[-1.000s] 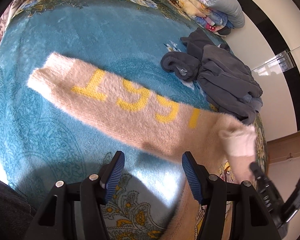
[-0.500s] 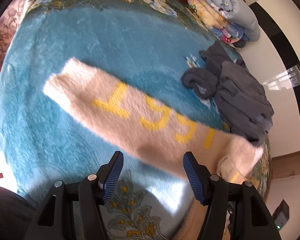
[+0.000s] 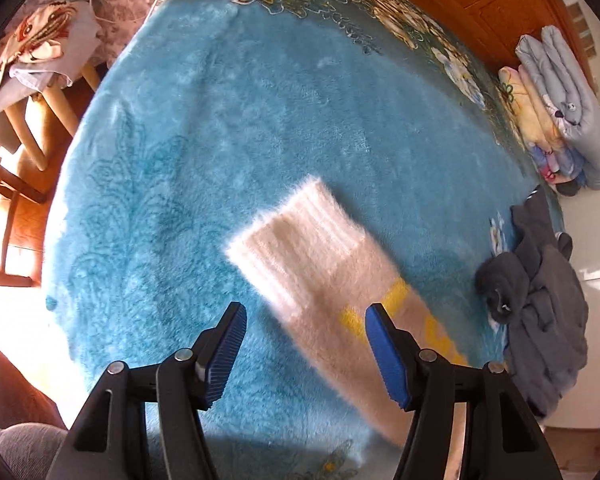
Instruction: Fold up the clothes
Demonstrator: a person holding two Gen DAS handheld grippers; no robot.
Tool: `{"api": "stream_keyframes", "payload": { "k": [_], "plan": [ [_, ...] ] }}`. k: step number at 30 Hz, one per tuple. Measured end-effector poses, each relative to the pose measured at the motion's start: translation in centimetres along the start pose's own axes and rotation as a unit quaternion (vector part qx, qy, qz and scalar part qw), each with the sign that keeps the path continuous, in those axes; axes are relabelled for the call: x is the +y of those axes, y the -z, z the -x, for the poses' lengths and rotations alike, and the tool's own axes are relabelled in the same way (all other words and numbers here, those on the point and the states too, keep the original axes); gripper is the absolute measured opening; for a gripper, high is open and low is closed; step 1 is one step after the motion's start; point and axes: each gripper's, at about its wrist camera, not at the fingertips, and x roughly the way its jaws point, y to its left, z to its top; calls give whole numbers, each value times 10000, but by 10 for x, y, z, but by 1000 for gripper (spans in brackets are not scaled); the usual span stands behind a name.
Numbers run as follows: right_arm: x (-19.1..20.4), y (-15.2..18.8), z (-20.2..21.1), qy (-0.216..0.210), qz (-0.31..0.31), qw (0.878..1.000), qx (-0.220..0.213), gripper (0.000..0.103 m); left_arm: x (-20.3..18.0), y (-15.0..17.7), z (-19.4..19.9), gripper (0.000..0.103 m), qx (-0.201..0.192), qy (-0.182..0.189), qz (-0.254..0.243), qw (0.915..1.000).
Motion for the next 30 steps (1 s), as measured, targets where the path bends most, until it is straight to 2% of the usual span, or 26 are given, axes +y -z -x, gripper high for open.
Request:
{"api": "stream_keyframes", "payload": {
  "k": [2,3,4,6,7,8,9,11,14,16,19,25,28,30],
  "plan": [
    [-5,2,-1,-2,-69,10000,40,36,5,-3,-7,60,130,102,123,9998],
    [-7,2,-2,-2,-107,9999,56,36,9,-5,-10,56,183,112,231,9995],
    [-9,2,-3,-8,-159,9998,71,36,10,-5,-12,47,193,99,317,9993],
    [-13,3,-3,-22,-260,9996,93,36,11,-6,-12,41,162,107,387,9991],
    [-15,3,-3,-31,-301,9995,98,36,9,-6,-12,34,147,146,329,9992],
    [-17,4,-3,-42,-343,9993,105,36,6,-6,-12,21,140,191,251,9994],
    [-18,4,-3,-51,-377,9992,115,36,3,-6,-13,14,174,222,142,9995],
    [-19,4,-2,-42,-424,9990,110,36,-8,-3,-9,12,74,155,-135,9998],
    [-23,5,1,-52,-494,9987,68,36,-36,5,6,11,-188,92,-823,9964],
    [-27,7,4,-45,-529,9986,39,36,-59,10,21,11,-406,99,-1412,9891],
    [-33,10,6,-60,-621,9981,24,36,-96,20,51,11,-676,412,-2039,9758],
    [-39,14,10,-125,-749,9971,-14,36,-161,34,93,11,-831,1190,-2636,9537],
    [-40,14,16,-177,-765,9969,-97,36,-205,57,108,11,-763,1481,-3160,9340],
    [-39,12,19,-224,-797,9965,-130,36,-235,81,117,11,-666,1673,-3542,9177]
  ]
}}
